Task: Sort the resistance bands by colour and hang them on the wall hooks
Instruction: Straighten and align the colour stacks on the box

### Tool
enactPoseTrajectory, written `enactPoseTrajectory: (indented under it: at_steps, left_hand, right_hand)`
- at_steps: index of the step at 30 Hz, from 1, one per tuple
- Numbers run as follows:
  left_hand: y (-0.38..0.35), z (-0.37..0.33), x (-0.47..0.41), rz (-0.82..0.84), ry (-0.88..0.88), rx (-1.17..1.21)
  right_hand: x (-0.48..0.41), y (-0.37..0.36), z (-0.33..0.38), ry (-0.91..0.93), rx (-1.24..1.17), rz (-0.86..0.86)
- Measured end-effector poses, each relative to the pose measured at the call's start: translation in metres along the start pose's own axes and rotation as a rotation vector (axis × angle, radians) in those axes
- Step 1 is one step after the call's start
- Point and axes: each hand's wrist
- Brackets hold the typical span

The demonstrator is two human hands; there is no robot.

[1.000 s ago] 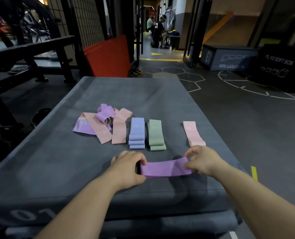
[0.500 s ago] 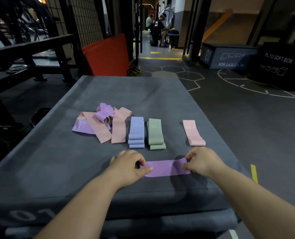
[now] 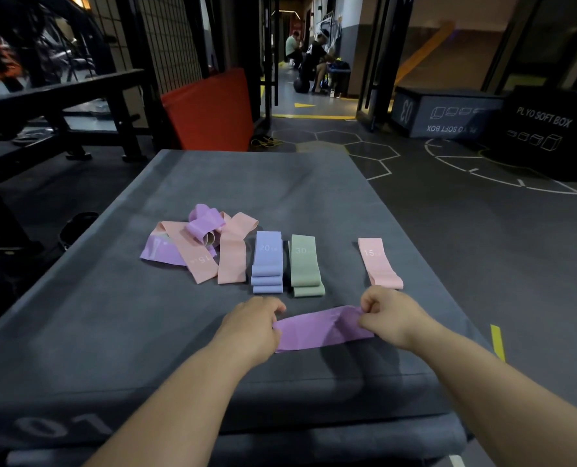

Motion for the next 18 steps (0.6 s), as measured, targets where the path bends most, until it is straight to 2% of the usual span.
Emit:
enactPoseTrajectory:
  at_steps: [7,10,14,18]
  left_hand:
    - [-0.001,-0.008,-0.001,0.028,-0.031,-0.052]
    - [-0.001,-0.013,-0.004,0.01,-0.024,-0.009]
    - [-0.002,-0.025,-0.011,0.004,-0.026,0.074]
    - [-0.012,-0.041,-0.019,-0.001,-0.021,0.173]
  right_hand:
    - [0.001,0.002,0.002,0.03,-0.378,-0.052]
    - [0.0,0.006,0.003,0.042,-0.497,-0.132]
    - [-0.01,0.016,-0.001,0.05,-0.446,-0.302]
    - [-0.027,0.028,-0.004,0.036,-0.501,-0.36]
Point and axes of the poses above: each hand's wrist, its own x-axis away from the middle knuckle, its own y-axis out of the back of the hand, z = x × y, and after that the axes turned 6 degrees about -y, right-handed
